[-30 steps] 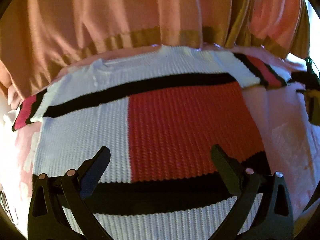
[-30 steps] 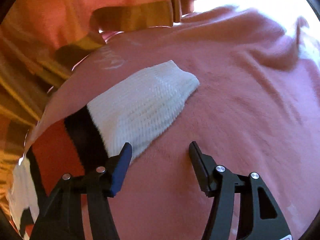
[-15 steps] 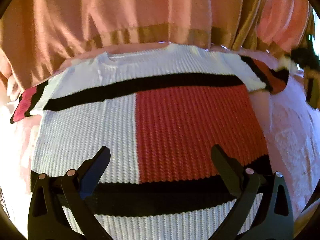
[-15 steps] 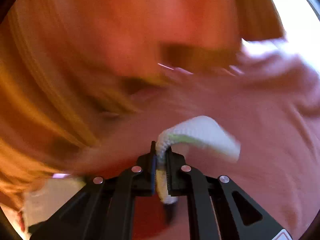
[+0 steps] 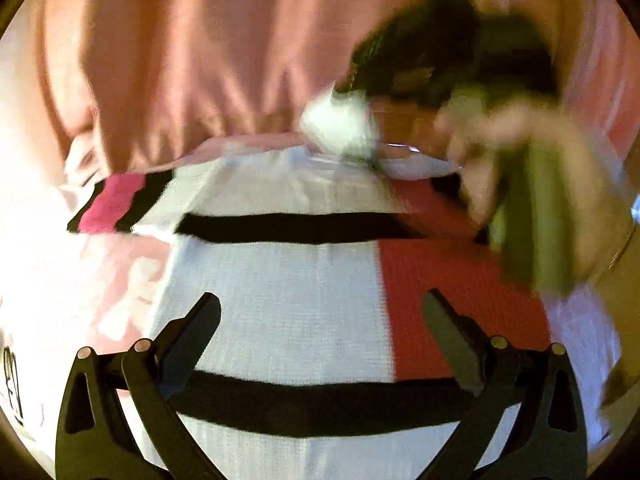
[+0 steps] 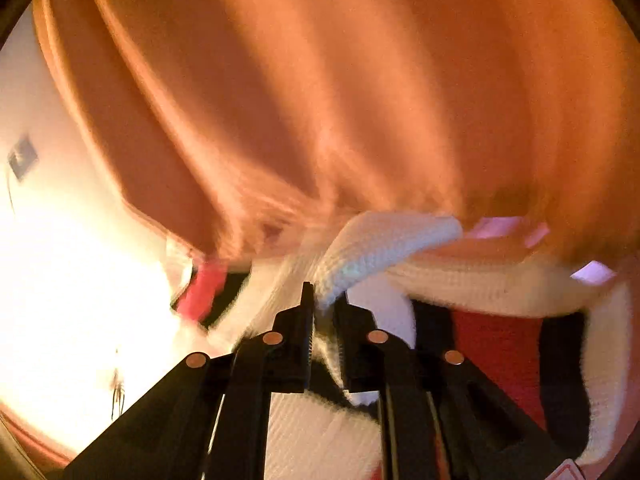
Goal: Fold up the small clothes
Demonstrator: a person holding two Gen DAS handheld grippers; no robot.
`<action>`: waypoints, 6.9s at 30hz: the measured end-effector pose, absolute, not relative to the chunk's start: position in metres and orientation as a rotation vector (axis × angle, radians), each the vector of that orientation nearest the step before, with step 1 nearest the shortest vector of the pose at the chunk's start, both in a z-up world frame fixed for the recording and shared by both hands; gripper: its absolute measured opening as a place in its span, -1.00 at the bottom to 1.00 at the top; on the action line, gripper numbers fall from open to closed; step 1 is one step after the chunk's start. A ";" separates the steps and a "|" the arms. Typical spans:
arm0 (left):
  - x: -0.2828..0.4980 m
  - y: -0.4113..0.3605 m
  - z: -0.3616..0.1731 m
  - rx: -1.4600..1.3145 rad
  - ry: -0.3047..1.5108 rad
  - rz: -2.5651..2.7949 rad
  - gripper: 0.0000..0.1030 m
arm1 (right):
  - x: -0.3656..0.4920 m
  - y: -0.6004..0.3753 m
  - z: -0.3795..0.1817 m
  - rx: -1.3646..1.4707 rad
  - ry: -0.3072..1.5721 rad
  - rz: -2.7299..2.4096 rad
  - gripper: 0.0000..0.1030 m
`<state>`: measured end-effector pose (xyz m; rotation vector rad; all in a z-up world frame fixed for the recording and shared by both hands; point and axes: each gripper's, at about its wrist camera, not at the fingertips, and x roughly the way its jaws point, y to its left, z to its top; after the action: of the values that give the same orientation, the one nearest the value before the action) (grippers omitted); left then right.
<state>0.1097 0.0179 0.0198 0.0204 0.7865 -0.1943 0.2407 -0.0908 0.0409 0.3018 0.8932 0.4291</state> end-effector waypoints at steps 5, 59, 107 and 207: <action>0.134 0.059 0.019 -0.143 0.867 -0.201 0.91 | 0.200 -0.117 0.052 0.267 0.866 0.367 -0.20; 0.156 0.091 -0.004 -0.132 0.927 -0.022 0.68 | -0.017 -0.290 -0.038 0.333 1.087 -0.019 0.28; 0.390 0.351 -0.067 -0.481 0.918 0.511 -0.83 | 0.114 -0.173 -0.021 -0.062 0.886 -0.006 0.33; 0.257 0.049 -0.034 -0.049 0.942 0.023 0.71 | 0.192 -0.311 -0.055 0.457 0.924 -0.013 -0.87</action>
<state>0.2565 0.0494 -0.0340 -0.0489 0.9418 0.0232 0.1920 -0.3110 -0.0554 0.4567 0.9240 -0.0131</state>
